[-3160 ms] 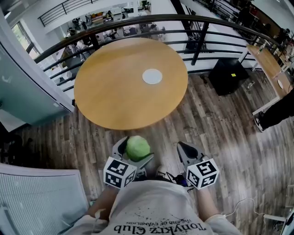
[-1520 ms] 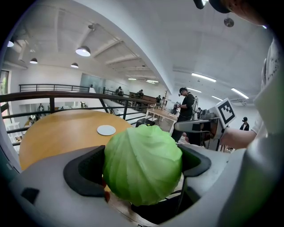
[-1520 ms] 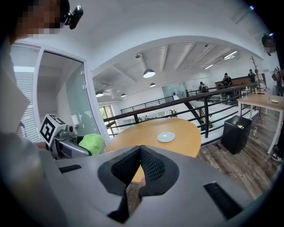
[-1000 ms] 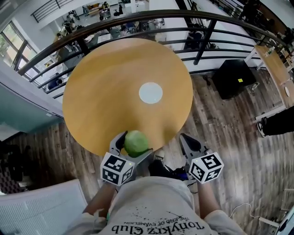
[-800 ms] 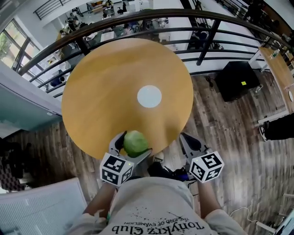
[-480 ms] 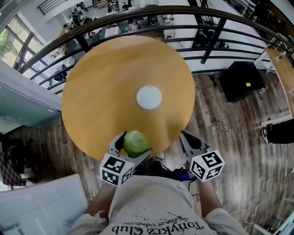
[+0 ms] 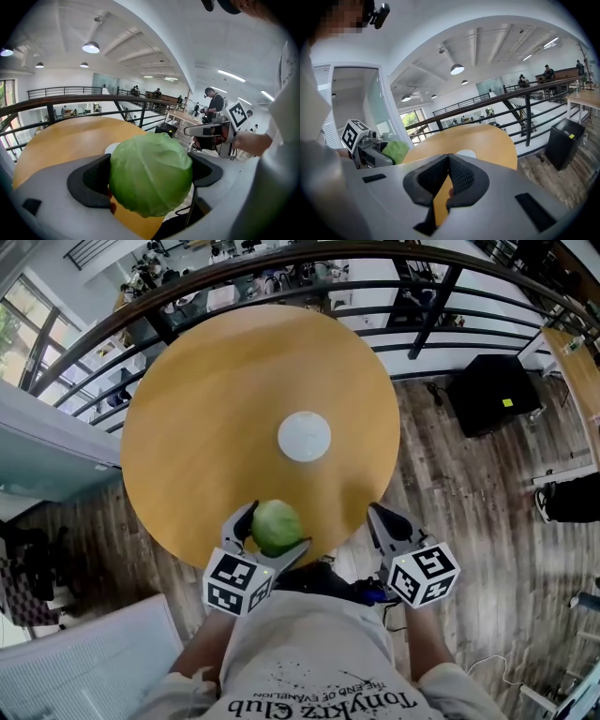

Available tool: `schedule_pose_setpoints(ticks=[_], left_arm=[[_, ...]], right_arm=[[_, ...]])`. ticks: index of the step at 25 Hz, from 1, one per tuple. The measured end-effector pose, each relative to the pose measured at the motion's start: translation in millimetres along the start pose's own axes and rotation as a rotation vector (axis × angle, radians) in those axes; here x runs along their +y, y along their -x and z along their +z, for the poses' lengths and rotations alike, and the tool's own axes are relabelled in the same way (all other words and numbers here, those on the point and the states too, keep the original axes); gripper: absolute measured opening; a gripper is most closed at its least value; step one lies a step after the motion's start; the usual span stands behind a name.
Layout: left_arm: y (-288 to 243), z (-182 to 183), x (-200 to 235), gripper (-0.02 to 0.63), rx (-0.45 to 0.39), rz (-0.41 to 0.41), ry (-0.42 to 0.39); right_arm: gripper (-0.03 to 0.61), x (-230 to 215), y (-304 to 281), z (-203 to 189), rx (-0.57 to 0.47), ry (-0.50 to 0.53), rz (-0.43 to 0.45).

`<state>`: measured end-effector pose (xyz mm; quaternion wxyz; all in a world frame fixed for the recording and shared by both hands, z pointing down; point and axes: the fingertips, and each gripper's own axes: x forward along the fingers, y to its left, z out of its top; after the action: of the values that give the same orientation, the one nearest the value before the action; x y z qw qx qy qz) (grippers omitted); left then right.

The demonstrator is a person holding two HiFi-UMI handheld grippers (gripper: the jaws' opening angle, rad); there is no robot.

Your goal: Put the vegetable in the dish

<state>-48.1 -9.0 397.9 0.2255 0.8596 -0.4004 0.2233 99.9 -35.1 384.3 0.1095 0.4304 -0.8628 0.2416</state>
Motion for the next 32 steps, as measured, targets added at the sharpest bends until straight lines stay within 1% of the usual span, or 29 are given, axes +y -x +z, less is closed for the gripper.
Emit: schedule_pose_setpoints(ticks=[3,10,15,21,28,32], left_arm=[[-3,1,3,0.497,0.012,-0.01,-0.021],[-12,6,18,0.497,0.023,-0.031,-0.032],[-22,6,27,0.497,0.028,-0.028,-0.042],[-38,9,43,0.497,0.04,-0.023,-0.08],[-61,11,55,0.497,0.052,-0.028,-0.065],[-80,15,69,0.497,0.065,-0.032,-0.058]], right_arm=[[0.021,0,0,1,-0.007,-0.009,-0.014],[0.021,-1,-16,3,-0.004,-0.02,-0.035],[0.021,-3,-27,2,-0.002,-0.024,-0.033],[0.021,-9,-47,1,0.009,-0.008,-0.03],[0.021,-23,-67,-10,0.047,-0.031,-0.026],[0.021,-34,-84,-10,0.058,-0.041,-0.028]])
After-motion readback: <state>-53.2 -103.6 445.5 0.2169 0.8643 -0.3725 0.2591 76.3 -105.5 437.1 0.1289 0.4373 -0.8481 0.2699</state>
